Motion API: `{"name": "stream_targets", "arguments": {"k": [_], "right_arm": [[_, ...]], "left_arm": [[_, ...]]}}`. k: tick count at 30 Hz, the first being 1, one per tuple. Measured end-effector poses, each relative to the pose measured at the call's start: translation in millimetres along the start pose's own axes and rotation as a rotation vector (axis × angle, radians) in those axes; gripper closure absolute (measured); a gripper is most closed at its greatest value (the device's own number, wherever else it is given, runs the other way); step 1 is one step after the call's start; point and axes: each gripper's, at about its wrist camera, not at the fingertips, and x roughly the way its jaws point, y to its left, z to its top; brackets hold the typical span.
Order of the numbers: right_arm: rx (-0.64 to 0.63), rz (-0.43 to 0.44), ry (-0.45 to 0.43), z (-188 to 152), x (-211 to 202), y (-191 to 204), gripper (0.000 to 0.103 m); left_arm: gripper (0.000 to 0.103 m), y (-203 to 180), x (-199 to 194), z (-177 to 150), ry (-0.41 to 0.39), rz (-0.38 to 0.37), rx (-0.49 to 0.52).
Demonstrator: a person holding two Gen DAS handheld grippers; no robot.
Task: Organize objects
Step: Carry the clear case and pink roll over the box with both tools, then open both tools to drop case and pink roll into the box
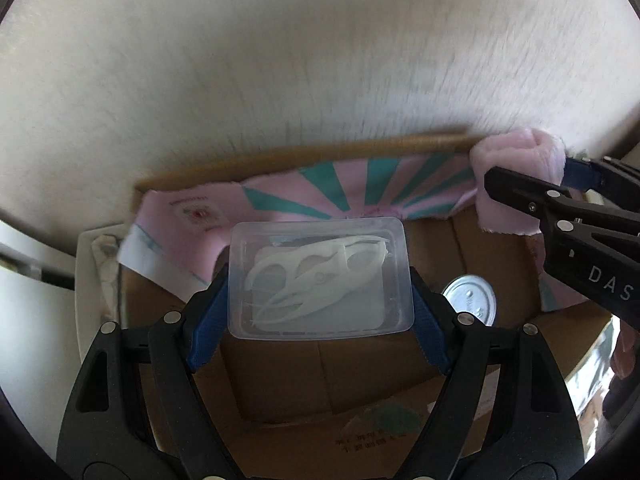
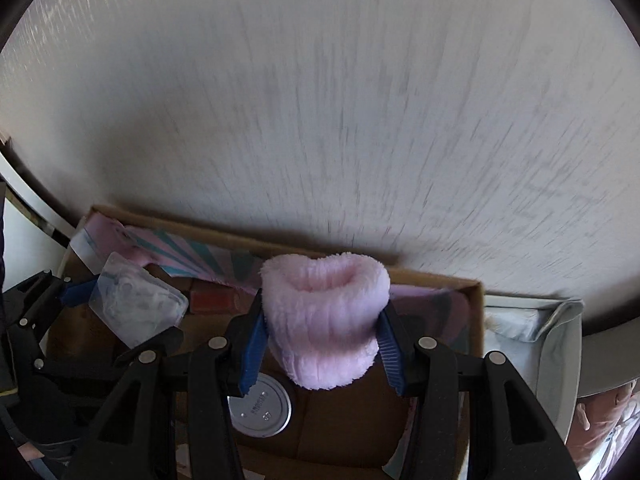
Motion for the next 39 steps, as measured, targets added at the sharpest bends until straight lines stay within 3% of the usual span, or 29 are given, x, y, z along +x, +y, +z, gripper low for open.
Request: {"name": "stream_targets", "arguments": {"k": [10,12,13,14,16,29,39], "right_arm": [[0.019,0.022,0.025,1,0,2,0.057],[0.038,0.042,0.051,3,1,1,0.046],[0.049,0.052,0.07,3,2,1,0.032],[0.055,0.056,0.073,3,3,0,0.018],[0.06,0.058,0.053,2,2,0,0.002],[0.091,0.043,-0.013,-8,-12,-9,0.001],[0.087,-0.014,-0.136,-14,-91,-5,0.0]], "left_arm": [[0.024,-8,8,-5,0.019,-0.004,0.03],[0.02,-11,5,-5,0.015,-0.017,0.053],[0.005,-13,3,-6,0.012,-0.009,0.069],[0.001,-15,0,-7,0.002,0.006,0.083],[0.0,-17,-4,-9,-0.014,0.024,0.104],[0.0,-19,-24,-19,-0.015,0.006,0.088],[0.0,-13,-90,-25,-0.141,-0.015,0.047]]}}
